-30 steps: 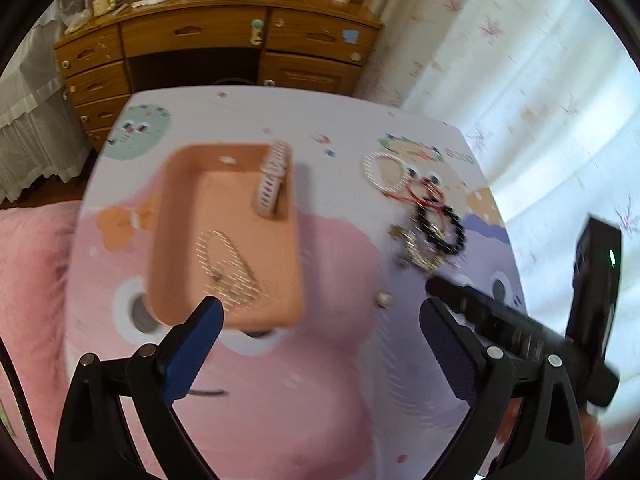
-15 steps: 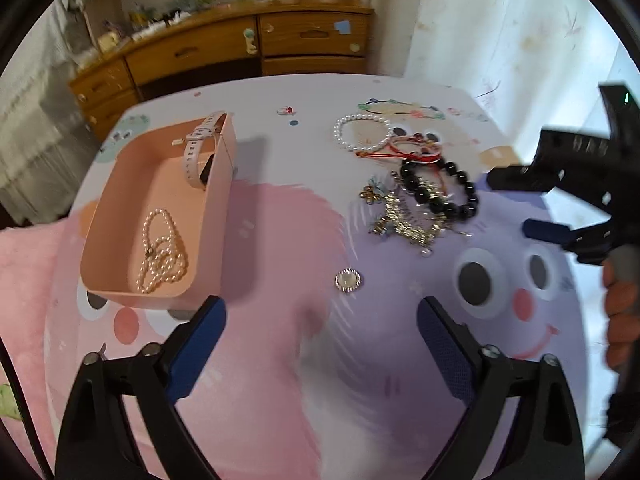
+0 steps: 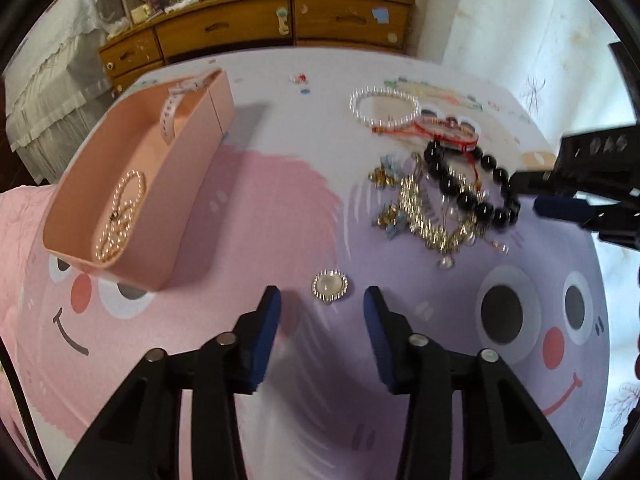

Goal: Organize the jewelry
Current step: 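Grasp the round pearl brooch with the left tool while the right tool reaches the black bead bracelet, then lift the black bead bracelet with the right tool while the left tool holds the brooch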

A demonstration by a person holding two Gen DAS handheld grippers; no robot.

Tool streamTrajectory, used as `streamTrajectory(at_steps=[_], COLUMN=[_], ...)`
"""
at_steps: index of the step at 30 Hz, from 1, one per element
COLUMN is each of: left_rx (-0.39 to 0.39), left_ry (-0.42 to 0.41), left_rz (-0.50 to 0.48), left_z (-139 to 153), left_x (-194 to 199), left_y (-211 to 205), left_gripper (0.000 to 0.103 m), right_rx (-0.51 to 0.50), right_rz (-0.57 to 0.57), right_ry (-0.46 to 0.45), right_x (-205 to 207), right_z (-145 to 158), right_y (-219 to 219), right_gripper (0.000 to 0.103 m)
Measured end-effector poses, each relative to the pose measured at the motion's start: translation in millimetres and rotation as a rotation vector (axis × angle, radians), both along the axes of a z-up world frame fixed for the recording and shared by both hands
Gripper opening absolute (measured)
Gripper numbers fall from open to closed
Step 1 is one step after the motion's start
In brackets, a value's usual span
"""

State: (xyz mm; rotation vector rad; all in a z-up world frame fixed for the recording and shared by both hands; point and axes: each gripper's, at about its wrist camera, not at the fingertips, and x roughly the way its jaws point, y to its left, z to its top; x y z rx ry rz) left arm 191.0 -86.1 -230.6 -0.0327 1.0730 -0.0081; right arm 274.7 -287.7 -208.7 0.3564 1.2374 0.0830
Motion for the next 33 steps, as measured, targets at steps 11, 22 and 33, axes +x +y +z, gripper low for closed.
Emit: streamTrajectory(at_steps=[11, 22, 33], left_rx=[0.009, -0.056, -0.115], left_ry=[0.005, 0.004, -0.064], left_rz=[-0.037, -0.035, -0.100], left_z=[-1, 1, 23], left_x=[7, 6, -14], left_y=[-5, 1, 8], left_gripper=[0.029, 0.017, 0.017], right_rx=[-0.119, -0.067, -0.016], right_rz=[0.121, 0.124, 0.081], right_ry=[-0.004, -0.004, -0.065], right_x=[11, 11, -5], right_z=[-8, -8, 34], right_y=[16, 6, -6], right_gripper=[0.017, 0.015, 0.015])
